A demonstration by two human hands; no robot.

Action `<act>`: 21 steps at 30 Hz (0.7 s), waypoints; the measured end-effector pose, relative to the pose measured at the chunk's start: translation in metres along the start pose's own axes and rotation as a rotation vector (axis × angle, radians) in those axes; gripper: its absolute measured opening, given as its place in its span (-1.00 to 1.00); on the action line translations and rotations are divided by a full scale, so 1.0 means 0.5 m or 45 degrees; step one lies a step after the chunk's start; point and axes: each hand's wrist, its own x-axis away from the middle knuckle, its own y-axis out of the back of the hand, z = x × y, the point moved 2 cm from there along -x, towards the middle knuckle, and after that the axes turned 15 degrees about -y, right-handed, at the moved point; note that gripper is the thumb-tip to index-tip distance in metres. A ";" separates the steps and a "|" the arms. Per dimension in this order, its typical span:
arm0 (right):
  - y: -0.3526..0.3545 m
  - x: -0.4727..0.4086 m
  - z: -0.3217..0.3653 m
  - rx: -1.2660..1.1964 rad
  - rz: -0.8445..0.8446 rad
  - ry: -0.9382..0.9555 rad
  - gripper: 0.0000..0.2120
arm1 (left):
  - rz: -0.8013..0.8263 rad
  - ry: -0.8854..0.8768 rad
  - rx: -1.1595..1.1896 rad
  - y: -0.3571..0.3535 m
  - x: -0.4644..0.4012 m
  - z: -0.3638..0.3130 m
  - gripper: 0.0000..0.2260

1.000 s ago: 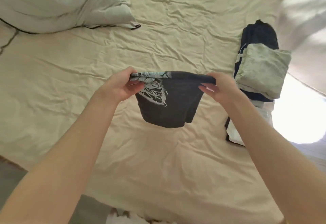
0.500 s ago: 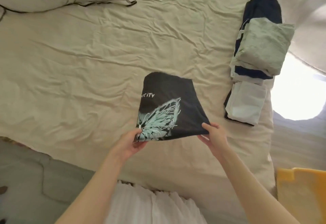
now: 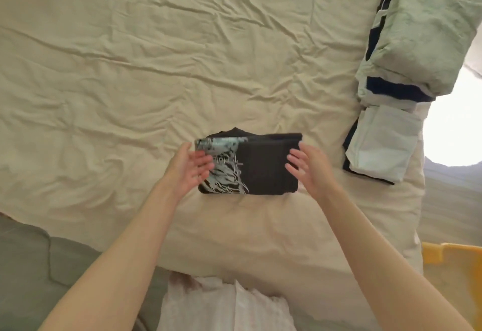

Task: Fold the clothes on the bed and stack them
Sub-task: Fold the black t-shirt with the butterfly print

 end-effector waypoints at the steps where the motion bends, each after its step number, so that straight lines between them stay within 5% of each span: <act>1: -0.004 -0.025 0.005 0.135 -0.086 0.043 -0.55 | -0.042 -0.073 -0.050 -0.004 -0.025 0.000 -0.74; 4: 0.010 -0.096 -0.013 0.549 -0.388 0.181 -0.47 | -0.209 -0.295 -0.565 0.003 -0.087 0.039 -0.74; 6: 0.025 -0.144 -0.048 0.675 -0.400 0.153 -0.42 | -0.136 -0.352 -0.735 0.008 -0.112 0.083 -0.63; 14: 0.043 -0.190 -0.086 0.518 -0.115 -0.231 -0.59 | 0.037 -0.157 -0.538 0.020 -0.102 0.169 -0.65; 21: 0.111 -0.004 -0.124 0.601 0.067 -0.205 -0.75 | 0.093 0.002 -0.373 0.081 0.101 0.179 -0.76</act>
